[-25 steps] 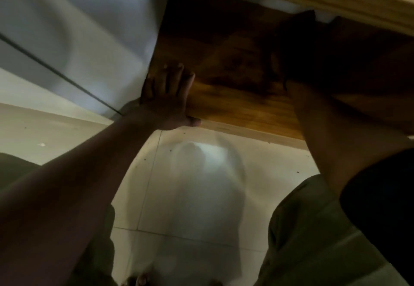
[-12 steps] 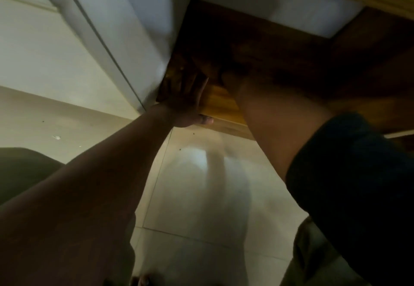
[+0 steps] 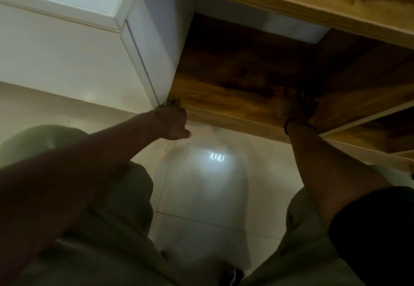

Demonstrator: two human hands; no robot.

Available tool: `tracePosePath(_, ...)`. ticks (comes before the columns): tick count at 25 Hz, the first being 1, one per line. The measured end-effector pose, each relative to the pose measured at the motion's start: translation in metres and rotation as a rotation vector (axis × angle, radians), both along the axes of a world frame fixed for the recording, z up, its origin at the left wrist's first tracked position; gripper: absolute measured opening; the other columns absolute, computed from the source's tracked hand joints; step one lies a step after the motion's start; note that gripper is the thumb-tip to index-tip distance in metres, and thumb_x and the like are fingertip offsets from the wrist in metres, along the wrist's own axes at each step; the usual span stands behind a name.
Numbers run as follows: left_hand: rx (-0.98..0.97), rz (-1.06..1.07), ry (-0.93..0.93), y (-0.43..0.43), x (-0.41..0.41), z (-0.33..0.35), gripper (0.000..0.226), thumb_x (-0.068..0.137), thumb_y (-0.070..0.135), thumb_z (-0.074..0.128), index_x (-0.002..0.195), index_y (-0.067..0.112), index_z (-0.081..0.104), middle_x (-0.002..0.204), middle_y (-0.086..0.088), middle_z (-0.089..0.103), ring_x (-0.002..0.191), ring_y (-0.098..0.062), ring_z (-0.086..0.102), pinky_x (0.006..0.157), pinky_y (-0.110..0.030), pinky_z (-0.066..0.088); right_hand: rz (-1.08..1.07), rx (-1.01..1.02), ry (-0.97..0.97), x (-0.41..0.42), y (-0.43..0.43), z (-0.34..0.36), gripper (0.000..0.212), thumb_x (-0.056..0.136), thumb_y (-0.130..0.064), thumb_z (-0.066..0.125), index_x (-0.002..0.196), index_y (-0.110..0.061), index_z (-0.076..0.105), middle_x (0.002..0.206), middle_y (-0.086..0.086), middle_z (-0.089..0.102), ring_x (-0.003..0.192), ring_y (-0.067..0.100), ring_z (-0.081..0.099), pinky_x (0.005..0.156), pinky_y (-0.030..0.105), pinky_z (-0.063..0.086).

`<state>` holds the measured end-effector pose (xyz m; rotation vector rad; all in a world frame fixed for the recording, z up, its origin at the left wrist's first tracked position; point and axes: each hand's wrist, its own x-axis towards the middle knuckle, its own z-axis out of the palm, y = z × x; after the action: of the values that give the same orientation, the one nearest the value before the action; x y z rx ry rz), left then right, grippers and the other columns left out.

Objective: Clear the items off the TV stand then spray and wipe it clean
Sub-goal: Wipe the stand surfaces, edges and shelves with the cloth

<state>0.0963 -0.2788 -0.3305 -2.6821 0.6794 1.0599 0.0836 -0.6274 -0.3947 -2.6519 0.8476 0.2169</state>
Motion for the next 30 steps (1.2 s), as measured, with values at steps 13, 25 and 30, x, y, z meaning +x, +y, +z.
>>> tracePosePath(13,-0.104,-0.055,-0.263,-0.017,-0.005,0.027,0.036,0.107,0.026,0.042,0.126,0.005,0.064,0.122,-0.016,0.067,0.113,-0.035,0.064,0.097,-0.051,0.052,0.783,-0.072,-0.021,0.016,0.233,-0.005,0.076,0.104,-0.049,0.045,0.166,-0.022,0.010,0.174,0.006,0.005,0.160,0.031,-0.001,0.128,0.055,0.004)
tracePosePath(25,-0.201,-0.015,-0.111,-0.043,0.004,-0.004,0.030,0.100,0.033,0.054,0.117,0.010,0.063,0.108,-0.012,0.065,0.100,-0.029,0.063,0.081,-0.036,0.049,-0.080,-0.125,-0.128,-0.073,0.026,-0.005,0.059,0.110,-0.043,0.032,0.163,-0.018,0.025,0.170,0.010,0.023,0.158,0.030,0.015,0.129,0.047,0.008)
tracePosePath(30,-0.156,0.013,-0.027,-0.046,0.020,0.006,0.025,0.103,0.020,0.046,0.083,0.010,0.058,0.077,-0.007,0.051,0.069,-0.020,0.048,0.070,-0.035,0.038,-0.224,-0.130,-0.151,-0.089,0.090,-0.010,0.052,0.109,-0.037,0.031,0.153,-0.009,0.038,0.165,0.019,0.029,0.155,0.039,0.019,0.127,0.055,0.011)
